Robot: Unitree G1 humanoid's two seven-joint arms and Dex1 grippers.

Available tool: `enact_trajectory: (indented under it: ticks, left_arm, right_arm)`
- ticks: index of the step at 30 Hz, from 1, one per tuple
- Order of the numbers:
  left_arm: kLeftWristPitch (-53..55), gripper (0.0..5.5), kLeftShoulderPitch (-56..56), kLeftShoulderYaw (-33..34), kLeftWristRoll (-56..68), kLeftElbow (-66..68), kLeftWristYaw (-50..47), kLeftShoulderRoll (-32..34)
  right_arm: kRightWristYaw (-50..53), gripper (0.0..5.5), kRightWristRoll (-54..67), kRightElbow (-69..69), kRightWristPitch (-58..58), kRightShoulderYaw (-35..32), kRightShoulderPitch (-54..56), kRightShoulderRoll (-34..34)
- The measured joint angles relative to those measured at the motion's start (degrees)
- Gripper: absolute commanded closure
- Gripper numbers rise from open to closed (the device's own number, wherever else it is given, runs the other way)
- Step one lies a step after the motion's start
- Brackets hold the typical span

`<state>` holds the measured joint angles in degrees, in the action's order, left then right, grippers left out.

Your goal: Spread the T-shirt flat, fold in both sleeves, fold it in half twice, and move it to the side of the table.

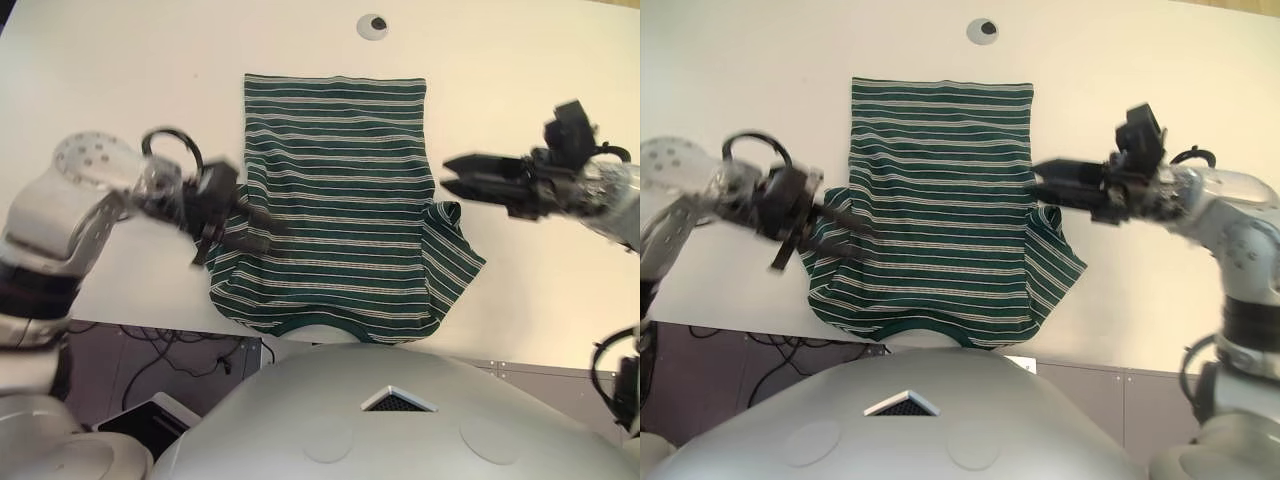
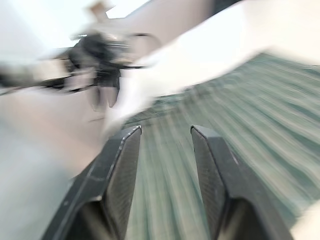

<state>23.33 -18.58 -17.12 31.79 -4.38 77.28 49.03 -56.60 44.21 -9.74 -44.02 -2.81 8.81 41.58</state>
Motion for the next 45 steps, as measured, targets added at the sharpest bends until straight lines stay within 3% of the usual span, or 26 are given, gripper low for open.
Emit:
enact_trajectory:
  ticks: [6,11,13,14,17,20,23,28,32,36,45]
  left_arm:
    - [-17.3,4.19,-21.2,-16.5,-29.9,40.0,-26.8,-14.9]
    - [-29.8,4.19,-32.5,-22.8,-45.2,65.3,-55.5,-27.0]
    - [-32.8,4.19,-33.2,-19.6,-44.7,70.5,-61.1,-28.5]
    - [-35.3,4.19,-33.6,-13.4,-40.7,73.3,-62.3,-28.6]
    - [-37.5,4.19,-33.0,2.4,-29.3,75.7,-53.7,-21.7]
    - [-31.5,3.73,-25.2,9.9,-22.1,71.0,-38.2,-16.8]
    - [-15.9,3.21,-11.9,14.4,-14.9,58.8,-28.8,-13.3]
    - [0.8,3.16,-3.1,18.5,-10.1,41.6,-29.5,-11.1]
    - [16.7,3.16,3.4,23.1,-3.7,30.1,-33.2,-13.0]
    - [26.4,3.82,6.4,26.9,1.4,23.2,-34.7,-14.0]
    - [27.7,5.33,8.4,29.4,2.6,20.1,-38.2,-18.4]
  right_arm:
    - [9.4,3.68,-24.5,33.1,14.5,17.3,18.8,-13.9]
    - [22.9,3.68,-35.7,62.6,28.3,21.7,35.6,-19.5]
    - [29.1,3.68,-37.5,70.3,33.0,20.3,38.4,-20.6]
    - [33.9,3.68,-38.3,75.8,37.3,18.4,39.5,-20.6]
    - [34.9,3.68,-34.8,82.2,44.7,8.2,39.9,-19.2]
    - [28.6,3.64,-28.6,76.5,48.9,0.1,37.9,-18.3]
    - [25.4,3.64,-21.6,57.6,46.2,-5.0,25.8,-18.7]
    - [26.8,3.64,-14.5,30.5,34.7,-8.0,8.5,-18.6]
    - [29.2,3.64,-12.6,20.9,26.6,-10.2,5.6,-18.1]
    - [29.4,3.64,-12.6,17.2,22.8,-10.4,5.2,-18.2]
    - [29.4,3.64,-12.6,15.8,20.6,-11.8,4.3,-18.4]
